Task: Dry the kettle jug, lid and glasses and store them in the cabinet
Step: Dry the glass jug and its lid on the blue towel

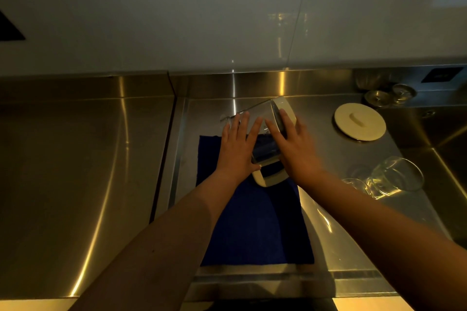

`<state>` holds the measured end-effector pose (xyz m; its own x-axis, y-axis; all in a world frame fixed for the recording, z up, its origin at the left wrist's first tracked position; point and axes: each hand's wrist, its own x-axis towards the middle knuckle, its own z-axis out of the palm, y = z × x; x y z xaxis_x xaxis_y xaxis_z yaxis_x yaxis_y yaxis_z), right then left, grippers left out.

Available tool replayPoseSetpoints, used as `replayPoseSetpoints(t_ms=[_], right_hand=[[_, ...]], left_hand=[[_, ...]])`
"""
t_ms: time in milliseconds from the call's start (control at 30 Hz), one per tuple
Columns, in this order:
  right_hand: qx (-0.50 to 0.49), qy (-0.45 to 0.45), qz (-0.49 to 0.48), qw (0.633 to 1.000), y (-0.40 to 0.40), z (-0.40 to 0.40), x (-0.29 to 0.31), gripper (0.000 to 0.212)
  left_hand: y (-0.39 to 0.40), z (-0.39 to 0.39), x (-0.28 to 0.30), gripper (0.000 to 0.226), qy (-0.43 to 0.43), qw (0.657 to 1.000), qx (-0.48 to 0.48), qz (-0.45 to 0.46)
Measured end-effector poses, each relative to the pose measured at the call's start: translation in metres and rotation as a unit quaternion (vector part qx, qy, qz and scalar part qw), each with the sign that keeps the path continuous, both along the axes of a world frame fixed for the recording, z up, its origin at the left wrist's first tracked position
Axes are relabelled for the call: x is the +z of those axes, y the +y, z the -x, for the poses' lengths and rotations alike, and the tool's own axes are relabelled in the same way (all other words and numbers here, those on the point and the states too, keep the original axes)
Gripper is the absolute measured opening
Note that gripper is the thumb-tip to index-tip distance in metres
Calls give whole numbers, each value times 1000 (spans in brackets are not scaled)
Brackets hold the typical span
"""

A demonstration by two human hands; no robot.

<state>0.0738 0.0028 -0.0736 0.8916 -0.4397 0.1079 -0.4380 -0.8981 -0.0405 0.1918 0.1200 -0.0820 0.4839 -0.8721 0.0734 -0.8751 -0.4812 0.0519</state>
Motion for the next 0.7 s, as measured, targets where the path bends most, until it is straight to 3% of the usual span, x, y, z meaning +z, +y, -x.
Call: replayPoseSetpoints(t_ms=[700], right_hand=[[-2, 24, 6, 1000, 4, -1, 6, 110]], left_hand=[[1, -3, -4, 132, -1, 1000, 7, 8]])
